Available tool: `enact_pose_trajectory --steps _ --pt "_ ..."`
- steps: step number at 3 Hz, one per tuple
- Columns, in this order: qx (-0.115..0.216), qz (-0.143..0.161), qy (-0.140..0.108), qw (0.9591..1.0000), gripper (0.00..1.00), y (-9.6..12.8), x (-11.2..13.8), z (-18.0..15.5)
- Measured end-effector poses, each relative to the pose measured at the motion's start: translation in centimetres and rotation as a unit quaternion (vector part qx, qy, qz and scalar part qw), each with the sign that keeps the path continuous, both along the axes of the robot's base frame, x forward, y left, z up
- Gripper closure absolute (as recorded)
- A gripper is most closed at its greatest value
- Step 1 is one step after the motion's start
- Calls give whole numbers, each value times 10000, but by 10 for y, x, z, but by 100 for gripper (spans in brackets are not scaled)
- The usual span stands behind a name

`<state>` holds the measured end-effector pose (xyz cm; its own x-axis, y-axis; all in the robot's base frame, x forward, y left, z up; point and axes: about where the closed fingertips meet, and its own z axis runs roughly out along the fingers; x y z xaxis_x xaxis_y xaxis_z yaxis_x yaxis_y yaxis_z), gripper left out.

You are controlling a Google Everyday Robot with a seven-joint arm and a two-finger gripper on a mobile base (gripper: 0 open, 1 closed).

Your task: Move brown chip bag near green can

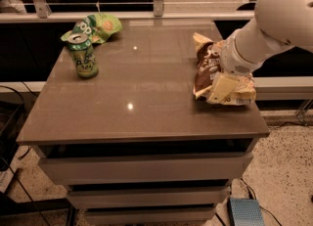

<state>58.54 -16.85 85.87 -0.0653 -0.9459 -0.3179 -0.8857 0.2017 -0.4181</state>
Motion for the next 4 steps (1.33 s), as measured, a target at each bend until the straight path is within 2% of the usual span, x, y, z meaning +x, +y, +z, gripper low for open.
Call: enact_pose_trajectory --steps 1,3,4 --pt "18 65 6 10000 41 2 -3 4" --pt "215 423 -102 9988 88 38 -13 39" --pt "353 662 -72 9972 100 63 -19 50"
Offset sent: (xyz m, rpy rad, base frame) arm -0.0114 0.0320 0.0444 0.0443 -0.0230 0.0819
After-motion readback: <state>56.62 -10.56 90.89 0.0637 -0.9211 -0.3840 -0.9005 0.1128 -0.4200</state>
